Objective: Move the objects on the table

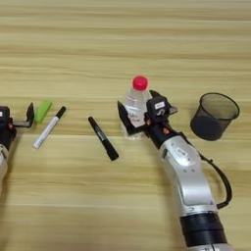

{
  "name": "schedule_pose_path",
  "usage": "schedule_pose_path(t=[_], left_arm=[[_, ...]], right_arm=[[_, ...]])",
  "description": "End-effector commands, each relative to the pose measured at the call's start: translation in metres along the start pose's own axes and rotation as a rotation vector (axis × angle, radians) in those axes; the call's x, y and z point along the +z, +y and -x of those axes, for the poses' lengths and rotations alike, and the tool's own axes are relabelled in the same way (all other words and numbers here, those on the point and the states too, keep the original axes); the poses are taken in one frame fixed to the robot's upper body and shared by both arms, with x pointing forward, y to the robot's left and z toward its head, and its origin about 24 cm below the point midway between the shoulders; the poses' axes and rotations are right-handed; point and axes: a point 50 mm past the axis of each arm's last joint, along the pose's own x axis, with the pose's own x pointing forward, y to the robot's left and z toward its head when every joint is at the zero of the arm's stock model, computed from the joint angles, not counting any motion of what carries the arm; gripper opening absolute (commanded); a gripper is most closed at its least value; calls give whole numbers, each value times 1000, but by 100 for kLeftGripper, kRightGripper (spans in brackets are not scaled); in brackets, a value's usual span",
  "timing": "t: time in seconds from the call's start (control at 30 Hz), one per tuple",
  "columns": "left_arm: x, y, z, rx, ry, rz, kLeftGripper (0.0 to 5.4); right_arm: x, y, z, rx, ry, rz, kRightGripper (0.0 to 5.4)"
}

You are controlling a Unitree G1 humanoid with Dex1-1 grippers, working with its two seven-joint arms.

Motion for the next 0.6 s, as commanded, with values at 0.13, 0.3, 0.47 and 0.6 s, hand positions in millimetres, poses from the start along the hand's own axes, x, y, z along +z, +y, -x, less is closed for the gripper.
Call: schedule_pose_path(t=[0.13, 0.3, 0.47, 0.6], left_arm=[[-1, -3, 0, -3, 11, 3, 540], [-1, -3, 0, -3, 9, 2, 540], [-1, -2, 0, -2, 9, 2, 540], [-1, -2, 0, -2, 10, 1, 540]], right_arm=[[-15, -4, 22, -33, 71, -12, 538], [-23, 0, 37, -43, 111, -33, 538], [-23, 9, 48, -7, 130, -31, 538], [-25, 21, 53, 69, 170, -28, 538]])
